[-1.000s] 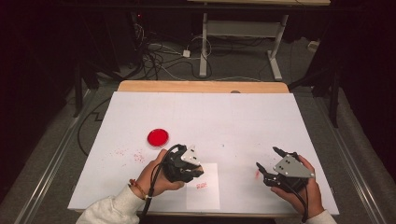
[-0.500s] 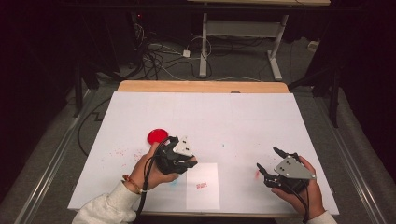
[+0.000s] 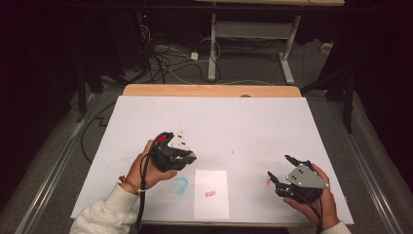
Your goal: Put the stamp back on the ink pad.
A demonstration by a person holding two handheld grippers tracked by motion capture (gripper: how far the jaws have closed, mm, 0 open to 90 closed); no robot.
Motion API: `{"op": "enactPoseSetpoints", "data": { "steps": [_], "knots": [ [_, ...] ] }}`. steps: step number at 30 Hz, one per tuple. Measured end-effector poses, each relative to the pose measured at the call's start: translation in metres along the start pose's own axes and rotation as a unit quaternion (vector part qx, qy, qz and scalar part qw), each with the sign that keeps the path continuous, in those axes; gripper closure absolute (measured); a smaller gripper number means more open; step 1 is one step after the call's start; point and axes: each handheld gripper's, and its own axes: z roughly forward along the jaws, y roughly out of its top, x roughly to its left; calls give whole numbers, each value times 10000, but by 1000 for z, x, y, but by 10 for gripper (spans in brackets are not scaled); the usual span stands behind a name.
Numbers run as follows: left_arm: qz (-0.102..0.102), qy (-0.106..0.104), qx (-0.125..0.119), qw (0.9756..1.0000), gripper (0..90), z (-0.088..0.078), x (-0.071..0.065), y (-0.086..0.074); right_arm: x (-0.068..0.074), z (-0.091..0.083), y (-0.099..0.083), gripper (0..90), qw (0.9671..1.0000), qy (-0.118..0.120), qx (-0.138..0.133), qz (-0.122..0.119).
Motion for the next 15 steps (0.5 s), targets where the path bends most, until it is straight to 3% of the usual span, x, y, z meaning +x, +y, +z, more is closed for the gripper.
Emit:
{"op": "enactPoseSetpoints", "data": {
  "steps": [7, 15],
  "knots": [
    [-118, 115, 86, 9998, 737, -1, 13, -4, 0, 0, -1, 274, 10000, -2, 17, 11],
    [-576, 296, 109, 9978, 737, 2, 43, -18, 1, 0, -1, 273, 10000, 5, 34, 10]
  ]
}}
